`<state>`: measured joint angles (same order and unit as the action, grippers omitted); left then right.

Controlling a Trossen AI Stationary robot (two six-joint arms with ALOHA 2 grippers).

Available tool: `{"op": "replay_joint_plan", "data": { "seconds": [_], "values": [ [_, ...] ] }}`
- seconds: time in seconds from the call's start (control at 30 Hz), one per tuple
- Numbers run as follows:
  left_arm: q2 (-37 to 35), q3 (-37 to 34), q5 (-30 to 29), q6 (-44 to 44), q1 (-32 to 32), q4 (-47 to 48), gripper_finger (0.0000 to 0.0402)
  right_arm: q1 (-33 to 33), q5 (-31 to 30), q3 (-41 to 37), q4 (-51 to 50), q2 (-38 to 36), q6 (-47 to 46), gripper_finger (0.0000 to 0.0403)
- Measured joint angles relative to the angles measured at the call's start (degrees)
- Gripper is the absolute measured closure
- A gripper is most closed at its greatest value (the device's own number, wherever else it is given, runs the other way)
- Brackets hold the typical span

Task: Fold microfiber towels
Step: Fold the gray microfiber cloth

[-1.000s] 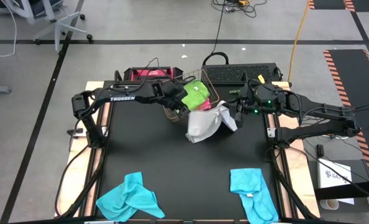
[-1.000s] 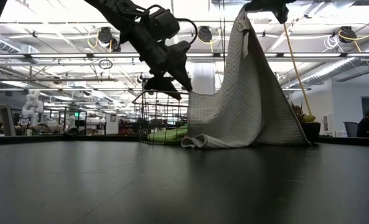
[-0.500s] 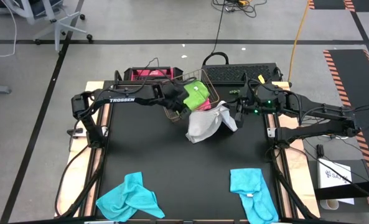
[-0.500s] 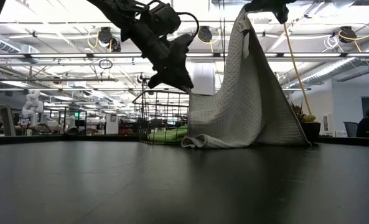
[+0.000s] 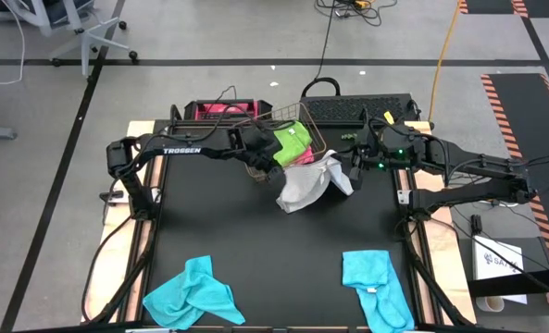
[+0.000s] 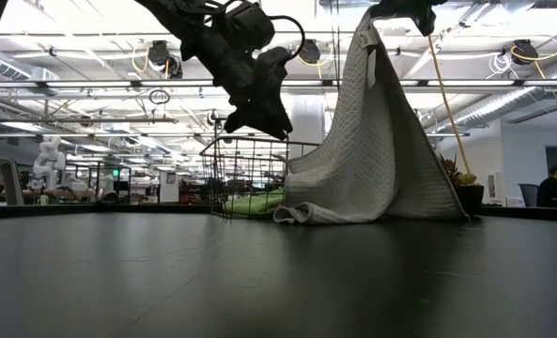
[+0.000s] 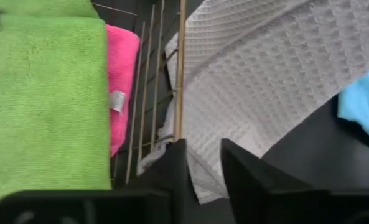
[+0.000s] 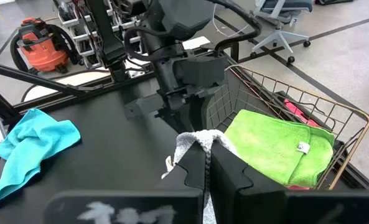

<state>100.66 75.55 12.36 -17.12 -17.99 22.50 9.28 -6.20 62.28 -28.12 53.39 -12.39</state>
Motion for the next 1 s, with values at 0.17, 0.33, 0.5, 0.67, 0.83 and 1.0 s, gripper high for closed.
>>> {"op": "replay_joint_plan", "data": {
  "seconds": [0.17, 0.33, 0.5, 0.67, 0.83, 1.0],
  "values": [
    [0.0, 0.0, -0.4, -5.7, 3.3, 1.2, 0.0223, 0.0, 0.0, 0.0, 0.0, 0.0, -0.2, 0.0403],
    [0.0, 0.0, -11.3, -6.5, 7.4, 1.5, 0.0175, 0.0, 0.0, 0.0, 0.0, 0.0, -0.2, 0.0403],
    [0.0, 0.0, -18.4, -13.1, 10.2, 1.0, 0.0161, 0.0, 0.0, 0.0, 0.0, 0.0, -0.2, 0.0403],
    [0.0, 0.0, -18.9, -18.2, 15.0, 1.4, 0.016, 0.0, 0.3, 0.0, 0.0, 0.0, -0.4, 0.0403],
    [0.1, 0.0, -27.3, -23.4, 19.2, 3.9, 0.016, 0.0, 0.4, 0.0, -0.9, 0.0, -0.4, 0.0403],
    [1.2, 0.0, -30.0, -26.6, 20.0, 4.9, 0.016, 0.0, 1.0, 0.0, -0.9, 0.0, -2.2, 0.0403]
  ]
}}
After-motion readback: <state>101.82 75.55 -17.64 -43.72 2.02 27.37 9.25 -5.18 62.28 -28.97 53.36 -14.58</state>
